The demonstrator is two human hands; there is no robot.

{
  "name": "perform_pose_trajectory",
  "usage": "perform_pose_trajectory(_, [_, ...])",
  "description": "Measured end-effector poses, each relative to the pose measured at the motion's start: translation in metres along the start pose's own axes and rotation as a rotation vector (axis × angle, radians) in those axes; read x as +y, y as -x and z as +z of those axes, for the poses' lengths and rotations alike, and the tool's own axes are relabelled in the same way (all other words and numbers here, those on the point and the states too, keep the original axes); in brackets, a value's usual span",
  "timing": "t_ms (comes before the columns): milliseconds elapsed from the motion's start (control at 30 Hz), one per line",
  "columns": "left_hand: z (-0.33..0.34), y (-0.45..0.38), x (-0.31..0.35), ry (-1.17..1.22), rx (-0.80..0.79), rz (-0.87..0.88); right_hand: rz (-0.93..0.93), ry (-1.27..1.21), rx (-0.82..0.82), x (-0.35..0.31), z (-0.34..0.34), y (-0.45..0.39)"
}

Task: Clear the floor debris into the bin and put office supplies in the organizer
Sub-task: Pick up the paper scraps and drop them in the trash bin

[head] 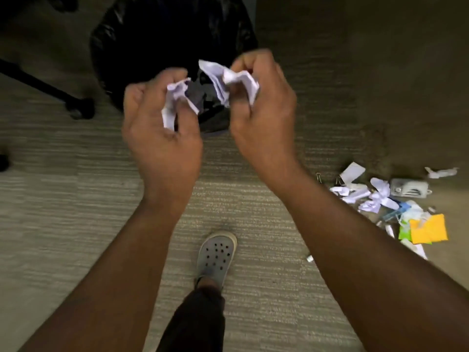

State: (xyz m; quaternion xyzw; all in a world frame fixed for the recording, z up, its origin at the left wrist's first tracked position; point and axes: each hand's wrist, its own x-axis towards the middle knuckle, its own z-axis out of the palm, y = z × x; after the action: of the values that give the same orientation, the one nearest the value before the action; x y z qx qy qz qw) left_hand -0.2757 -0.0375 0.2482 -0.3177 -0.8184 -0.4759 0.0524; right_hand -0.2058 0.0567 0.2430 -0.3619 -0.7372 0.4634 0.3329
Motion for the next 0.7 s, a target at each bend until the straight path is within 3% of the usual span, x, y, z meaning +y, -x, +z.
perform_pose_trajectory(167, [0.021, -0.051, -0.051, -0.240, -0.085, -0.070, 0.111, 0.215, -0.388, 0.019, 0.075, -0.057])
perform_pose_trajectory(267, [0.033, -0.061, -0.083, -0.304, -0.459, -0.287, 0.130, 0.421, -0.542, 0.034, 0.094, -0.070])
perform_pose_trajectory(333, [0.035, -0.061, -0.095, -0.359, -0.644, -0.308, 0.064, 0.575, -0.625, 0.044, 0.097, -0.071])
perform_pose_trajectory(400, [0.032, -0.057, -0.098, -0.377, -0.681, -0.245, 0.066, 0.582, -0.608, 0.047, 0.099, -0.069])
perform_pose_trajectory(500, [0.027, -0.048, -0.094, -0.376, -0.617, -0.170, 0.093, 0.497, -0.540, 0.043, 0.097, -0.058])
perform_pose_trajectory(700, [0.030, -0.002, -0.061, -0.214, -0.473, -0.051, -0.122, 0.276, -0.222, 0.038, 0.042, -0.003])
